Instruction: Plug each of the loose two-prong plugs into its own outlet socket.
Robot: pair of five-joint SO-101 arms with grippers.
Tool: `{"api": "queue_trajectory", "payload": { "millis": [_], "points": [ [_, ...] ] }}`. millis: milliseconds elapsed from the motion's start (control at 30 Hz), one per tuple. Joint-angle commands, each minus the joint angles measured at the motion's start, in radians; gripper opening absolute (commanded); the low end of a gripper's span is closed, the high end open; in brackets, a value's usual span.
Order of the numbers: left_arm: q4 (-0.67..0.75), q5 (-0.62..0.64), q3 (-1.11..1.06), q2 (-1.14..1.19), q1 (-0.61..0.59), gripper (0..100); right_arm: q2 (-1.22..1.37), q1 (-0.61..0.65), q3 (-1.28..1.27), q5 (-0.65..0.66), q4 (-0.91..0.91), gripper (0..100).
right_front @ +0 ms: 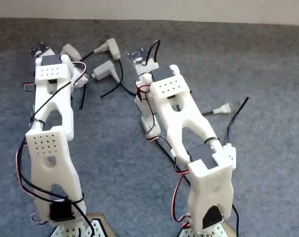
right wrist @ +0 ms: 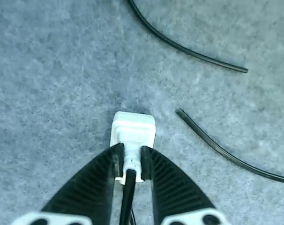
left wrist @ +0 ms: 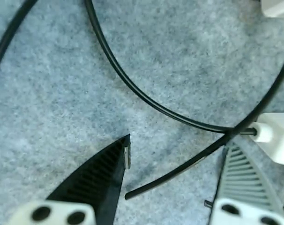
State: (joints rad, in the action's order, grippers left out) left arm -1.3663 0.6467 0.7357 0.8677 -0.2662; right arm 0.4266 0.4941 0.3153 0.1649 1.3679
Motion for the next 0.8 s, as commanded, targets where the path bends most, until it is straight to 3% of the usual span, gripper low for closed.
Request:
{"api": "queue_trajectory", "payload": {
  "millis": [0, 200, 300, 433, 767],
  "points": [
    [0.012, -0.002, 0.036, -0.012, -0.012, 31, -0.024, 0.005, 0.048, 0.008, 0.001, 0.8],
    [0.012, -0.002, 0.036, -0.012, -0.012, 31, -0.022, 0.002, 0.045, 0.000, 0.004, 3.8],
    [0.012, -0.002, 0.036, -0.010, -0.012, 31, -0.025, 0.002, 0.047, -0.074, 0.007, 17.8],
    [0.012, -0.002, 0.036, -0.010, -0.012, 31, -0.027, 0.030, 0.045, -0.005, 0.022, 33.7],
    [0.012, -0.002, 0.036, -0.010, -0.012, 31, -0.025, 0.061, -0.116, -0.009, -0.104, 35.3]
  ]
}}
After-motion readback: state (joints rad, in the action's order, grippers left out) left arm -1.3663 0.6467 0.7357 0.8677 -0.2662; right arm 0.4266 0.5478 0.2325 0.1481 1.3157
